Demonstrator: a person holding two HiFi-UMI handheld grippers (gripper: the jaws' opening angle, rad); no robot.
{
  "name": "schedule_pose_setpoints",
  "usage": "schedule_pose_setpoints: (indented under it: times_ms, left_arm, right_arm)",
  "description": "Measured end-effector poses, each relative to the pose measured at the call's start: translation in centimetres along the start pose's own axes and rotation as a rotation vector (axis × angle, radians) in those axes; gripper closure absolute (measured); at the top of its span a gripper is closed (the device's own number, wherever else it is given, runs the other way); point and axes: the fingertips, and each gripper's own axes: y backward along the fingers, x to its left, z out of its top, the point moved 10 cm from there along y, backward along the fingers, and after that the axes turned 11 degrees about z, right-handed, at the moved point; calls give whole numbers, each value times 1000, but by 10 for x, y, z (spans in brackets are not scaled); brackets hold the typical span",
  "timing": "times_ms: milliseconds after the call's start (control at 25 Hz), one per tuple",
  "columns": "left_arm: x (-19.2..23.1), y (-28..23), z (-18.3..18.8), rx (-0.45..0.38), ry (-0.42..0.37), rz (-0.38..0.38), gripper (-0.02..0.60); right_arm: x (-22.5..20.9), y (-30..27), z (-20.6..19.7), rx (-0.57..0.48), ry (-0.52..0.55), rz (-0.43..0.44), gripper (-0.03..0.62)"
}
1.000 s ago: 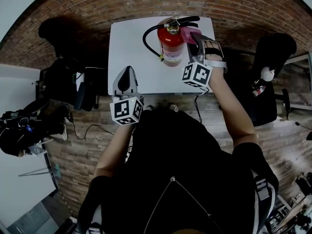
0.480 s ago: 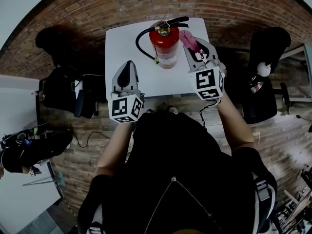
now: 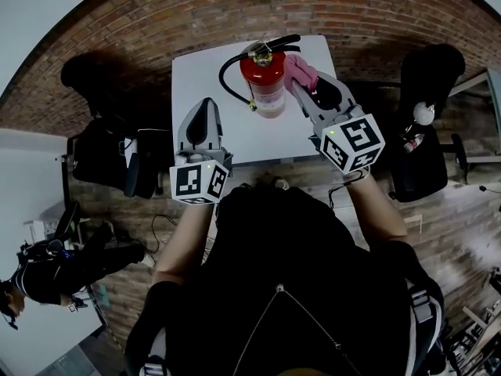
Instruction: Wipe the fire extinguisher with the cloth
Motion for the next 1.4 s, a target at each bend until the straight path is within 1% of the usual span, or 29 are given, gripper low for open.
schedule_pose_setpoints:
  times_ms: [120, 280, 520, 880, 1120, 1400]
  left_arm:
    - [1, 3, 1, -1, 3, -7, 574]
    - [5, 6, 3, 0, 8, -7, 574]
    - [9, 9, 4, 7, 14, -20, 574]
    - [14, -2, 5, 55, 15, -33, 574]
    - [20, -9, 1, 104, 9, -20, 574]
    - [26, -14, 0, 121, 7, -16, 574]
  right_arm:
    - [0, 4, -6, -59, -89, 37, 474]
    - [-1, 7, -13, -75, -116, 36, 474]
    - [0, 2, -19, -96, -190, 88, 474]
    - [0, -11, -24, -51, -183, 64, 474]
    - [-4, -17, -27, -29, -191, 46, 474]
    - [-4, -22, -31, -13, -195, 44, 474]
